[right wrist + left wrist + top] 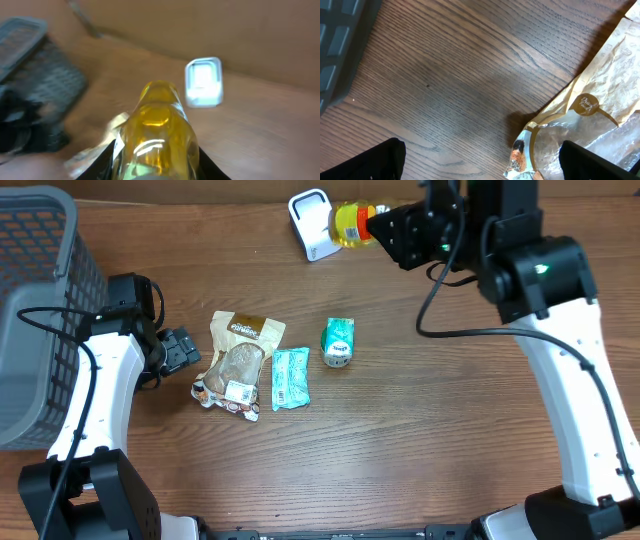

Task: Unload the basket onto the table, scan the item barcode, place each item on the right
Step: 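Carry the bottle to the white scanner and hold it there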

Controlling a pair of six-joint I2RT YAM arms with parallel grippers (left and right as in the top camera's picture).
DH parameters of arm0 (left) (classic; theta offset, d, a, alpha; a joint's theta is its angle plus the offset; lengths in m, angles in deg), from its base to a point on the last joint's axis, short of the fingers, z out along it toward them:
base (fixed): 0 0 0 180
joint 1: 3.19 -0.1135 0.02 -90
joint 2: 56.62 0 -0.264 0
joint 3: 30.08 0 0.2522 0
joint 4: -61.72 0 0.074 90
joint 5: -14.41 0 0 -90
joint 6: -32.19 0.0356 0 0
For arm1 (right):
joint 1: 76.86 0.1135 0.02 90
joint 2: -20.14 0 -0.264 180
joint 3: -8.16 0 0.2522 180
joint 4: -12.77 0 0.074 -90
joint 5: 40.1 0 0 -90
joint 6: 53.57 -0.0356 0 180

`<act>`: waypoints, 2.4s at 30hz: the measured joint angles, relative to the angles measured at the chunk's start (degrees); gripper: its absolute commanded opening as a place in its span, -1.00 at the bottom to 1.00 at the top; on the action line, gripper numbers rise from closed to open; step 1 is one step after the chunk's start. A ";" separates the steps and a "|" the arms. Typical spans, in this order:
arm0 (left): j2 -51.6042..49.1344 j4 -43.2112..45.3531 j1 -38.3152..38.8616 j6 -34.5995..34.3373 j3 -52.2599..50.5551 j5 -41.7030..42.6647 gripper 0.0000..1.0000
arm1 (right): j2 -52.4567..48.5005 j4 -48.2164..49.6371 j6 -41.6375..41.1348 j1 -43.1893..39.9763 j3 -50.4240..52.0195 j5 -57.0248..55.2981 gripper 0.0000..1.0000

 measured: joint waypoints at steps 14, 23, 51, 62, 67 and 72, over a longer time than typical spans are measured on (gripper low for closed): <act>0.00 0.02 0.00 0.00 0.00 0.00 0.99 | -22.67 27.85 27.43 13.33 0.00 -30.12 -0.57; 0.00 0.02 0.00 0.00 0.00 0.00 0.99 | -36.44 44.52 31.04 13.16 0.11 -43.39 -0.58; 0.00 0.00 0.00 0.00 0.00 0.00 0.99 | -42.05 51.67 31.26 12.74 0.13 -50.86 -0.56; 0.00 0.00 0.00 0.00 0.00 0.00 0.99 | -42.12 52.39 30.21 12.83 0.11 -50.66 -0.51; 0.00 0.00 0.00 0.00 0.00 0.00 0.99 | -40.57 47.04 29.62 12.79 0.15 -53.02 -0.52; 0.00 -0.02 0.00 0.00 0.00 0.00 0.99 | -32.15 38.38 25.07 12.72 0.22 -53.51 -0.63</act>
